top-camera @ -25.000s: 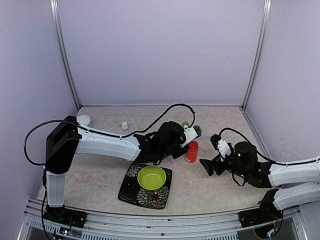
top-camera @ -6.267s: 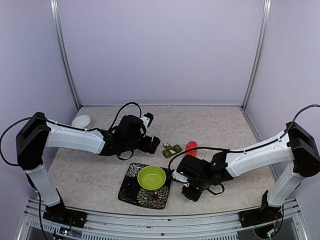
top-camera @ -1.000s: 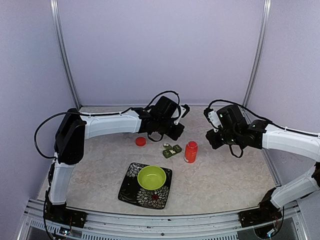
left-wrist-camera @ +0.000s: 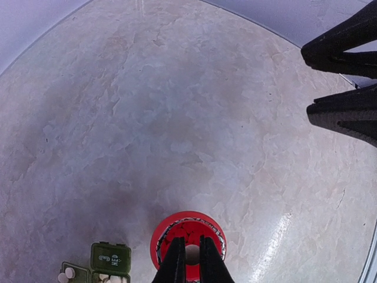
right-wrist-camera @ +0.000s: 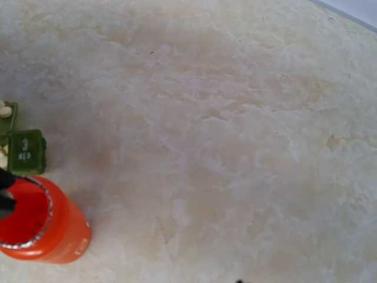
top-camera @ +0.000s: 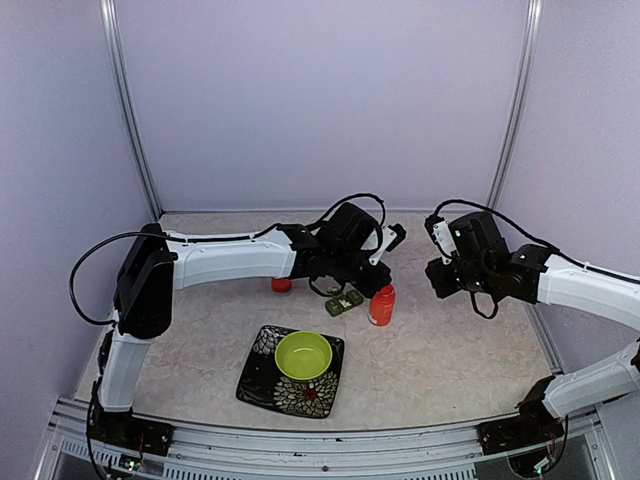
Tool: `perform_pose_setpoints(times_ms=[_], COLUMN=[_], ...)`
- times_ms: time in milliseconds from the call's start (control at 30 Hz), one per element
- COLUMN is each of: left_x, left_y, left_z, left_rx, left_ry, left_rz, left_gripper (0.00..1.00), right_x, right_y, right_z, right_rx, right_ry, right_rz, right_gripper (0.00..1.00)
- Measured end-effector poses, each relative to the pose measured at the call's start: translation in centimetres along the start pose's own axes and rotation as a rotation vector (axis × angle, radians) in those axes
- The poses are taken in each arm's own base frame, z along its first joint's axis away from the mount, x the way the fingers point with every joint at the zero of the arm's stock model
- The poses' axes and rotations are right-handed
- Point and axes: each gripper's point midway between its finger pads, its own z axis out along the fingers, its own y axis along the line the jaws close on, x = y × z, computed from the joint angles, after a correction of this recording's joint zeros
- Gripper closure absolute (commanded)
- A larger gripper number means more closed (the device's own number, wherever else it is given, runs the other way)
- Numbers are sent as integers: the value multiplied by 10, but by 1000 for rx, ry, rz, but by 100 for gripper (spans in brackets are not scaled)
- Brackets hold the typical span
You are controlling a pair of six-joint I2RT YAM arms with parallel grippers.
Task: Sort the pills into containers
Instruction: Place the pill in the pill bottle, then place the pill bottle at the center of the board.
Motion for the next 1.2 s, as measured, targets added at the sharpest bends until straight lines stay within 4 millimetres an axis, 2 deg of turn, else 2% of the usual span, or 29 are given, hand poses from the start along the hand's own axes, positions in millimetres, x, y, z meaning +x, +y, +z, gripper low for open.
perform_pose_setpoints(times_ms=[167, 400, 500, 600, 633, 733, 833, 900, 1000, 1100, 1200], left_x=[3, 3, 4, 20, 25, 46, 64, 74, 84, 87, 86], left_y=[0, 1, 8, 26, 36, 82, 125, 142, 144, 135, 130], left_z=[1, 1, 1, -6, -9, -24, -36, -38, -37, -34, -33], left_rx=[-1, -5, -19, -20, -22, -45, -68, -72, -51, -19, -1], left_ry=[11, 11, 5, 12, 15, 6, -19, -29, -31, -40, -52], left_rz=[-1, -1, -21, -87, -115, -245, -362, -417, -459, -480, -488], left_gripper=[73, 68, 67, 64, 62, 60, 52, 45, 35, 29, 26], right_x=[0, 0, 0, 0, -1, -7, -13, -17, -15, -6, 7], right_y=[-2, -4, -1, 10, 15, 28, 49, 69, 110, 138, 148], right_z=[0, 1, 1, 0, -1, -6, -15, -21, -25, -13, 3], right_rx=[5, 8, -10, -76, -103, -181, -274, -343, -453, -486, -463], right_ry=[1, 1, 3, 3, -2, -36, -77, -102, -110, -76, -30], right_rz=[3, 5, 2, -13, -19, -33, -64, -97, -173, -224, -241], right_gripper=[65, 66, 67, 67, 67, 67, 66, 66, 60, 50, 43])
